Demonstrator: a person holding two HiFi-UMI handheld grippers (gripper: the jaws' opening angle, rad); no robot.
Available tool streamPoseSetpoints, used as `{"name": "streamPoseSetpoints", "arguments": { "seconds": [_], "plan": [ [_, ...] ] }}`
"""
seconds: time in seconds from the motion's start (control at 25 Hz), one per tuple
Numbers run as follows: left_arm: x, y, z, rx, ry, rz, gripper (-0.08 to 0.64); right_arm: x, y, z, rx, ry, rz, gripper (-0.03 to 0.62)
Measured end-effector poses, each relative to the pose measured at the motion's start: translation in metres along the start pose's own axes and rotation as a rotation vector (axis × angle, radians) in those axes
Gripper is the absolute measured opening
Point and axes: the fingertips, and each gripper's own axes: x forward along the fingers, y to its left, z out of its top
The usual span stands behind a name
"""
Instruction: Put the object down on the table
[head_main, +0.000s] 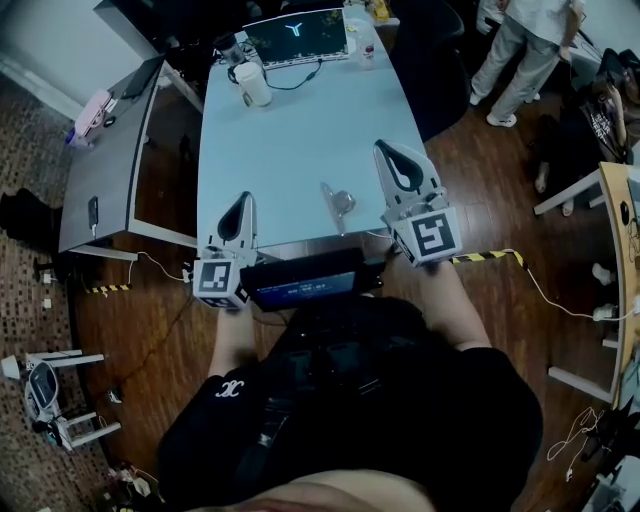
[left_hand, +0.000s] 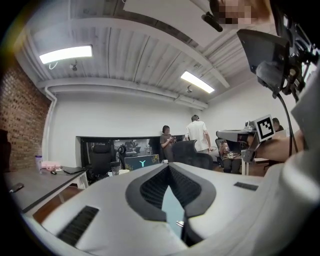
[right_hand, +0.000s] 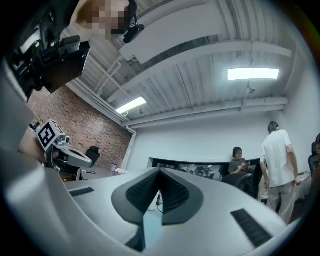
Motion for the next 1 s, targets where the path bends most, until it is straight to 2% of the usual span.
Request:
{"name": "streamPoseSetpoints", "arguments": {
  "seconds": [0.2,0.32,0.56,0.64,0.76,1.0],
  "plan": [
    [0.002,-0.021,0.003,-0.011,-0.005,0.009,0.005,-0.026,-0.020,0.014,-0.006,-0.011,-0.026,-0.021],
    [0.002,-0.036,0.011,0.020,-0.007,-0.019,0.005,-0.046,-0.029,0.024,-0.015,-0.010,-0.065,-0.020],
    [-0.022,-0.053,0.032,0.068,-0.044,-0.068,0.005,-0.090,-0.014,0.074,-0.028,-0.079,-0.120,-0.020],
    [-0.043,-0.060,0.034,0.078,-0.054,-0.087,0.005,-0.109,0.002,0.091,-0.013,-0.091,-0.122,-0.020],
    [-0.085,-0.073,0.032,0.090,-0.065,-0.111,0.005,-0.140,0.037,0.122,-0.041,-0.139,-0.127,-0.021],
    [-0.217,-0.091,0.013,0.093,-0.083,-0.120,0.005,-0.220,0.148,0.153,-0.028,-0.106,-0.115,-0.021]
  ]
}}
